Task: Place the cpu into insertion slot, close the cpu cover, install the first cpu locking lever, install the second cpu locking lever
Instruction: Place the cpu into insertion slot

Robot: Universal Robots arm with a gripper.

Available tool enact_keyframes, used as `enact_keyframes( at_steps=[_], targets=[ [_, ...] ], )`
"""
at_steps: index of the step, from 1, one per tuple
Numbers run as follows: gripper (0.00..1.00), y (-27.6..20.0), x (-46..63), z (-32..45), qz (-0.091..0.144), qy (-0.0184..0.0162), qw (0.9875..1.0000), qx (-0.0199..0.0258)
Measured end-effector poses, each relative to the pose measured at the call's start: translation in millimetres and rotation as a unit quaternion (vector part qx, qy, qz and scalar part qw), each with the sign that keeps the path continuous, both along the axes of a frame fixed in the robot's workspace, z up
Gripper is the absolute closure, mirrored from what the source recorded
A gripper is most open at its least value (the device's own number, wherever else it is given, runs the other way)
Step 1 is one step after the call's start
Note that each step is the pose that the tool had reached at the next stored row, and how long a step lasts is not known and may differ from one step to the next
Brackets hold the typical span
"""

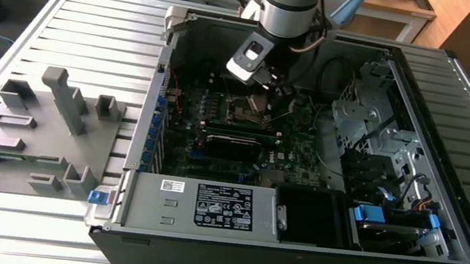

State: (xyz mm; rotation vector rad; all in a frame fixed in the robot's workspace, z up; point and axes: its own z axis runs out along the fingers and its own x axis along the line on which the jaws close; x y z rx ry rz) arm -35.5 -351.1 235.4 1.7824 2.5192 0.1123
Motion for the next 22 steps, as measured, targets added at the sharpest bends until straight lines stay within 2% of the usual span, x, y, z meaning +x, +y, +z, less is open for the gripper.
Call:
enact_keyframes(
  at_steps=[5, 9, 14, 20, 22],
  targets=[
    [0.46, 0.0, 0.0, -0.1, -0.025, 0.0, 0.9997, 0.0],
    [0.46, 0.0, 0.0, -0.2, -0.058, 0.0, 0.9983, 0.0001],
    [0.46, 0.0, 0.0, -0.4, -0.101, 0.0, 0.9949, 0.0001],
    [0.46, 0.0, 0.0, -0.5, -0.149, 0.0, 0.9889, 0.0],
    [0.46, 0.0, 0.0, -0.5, -0.151, 0.0, 0.9885, 0.0]
  ],
)
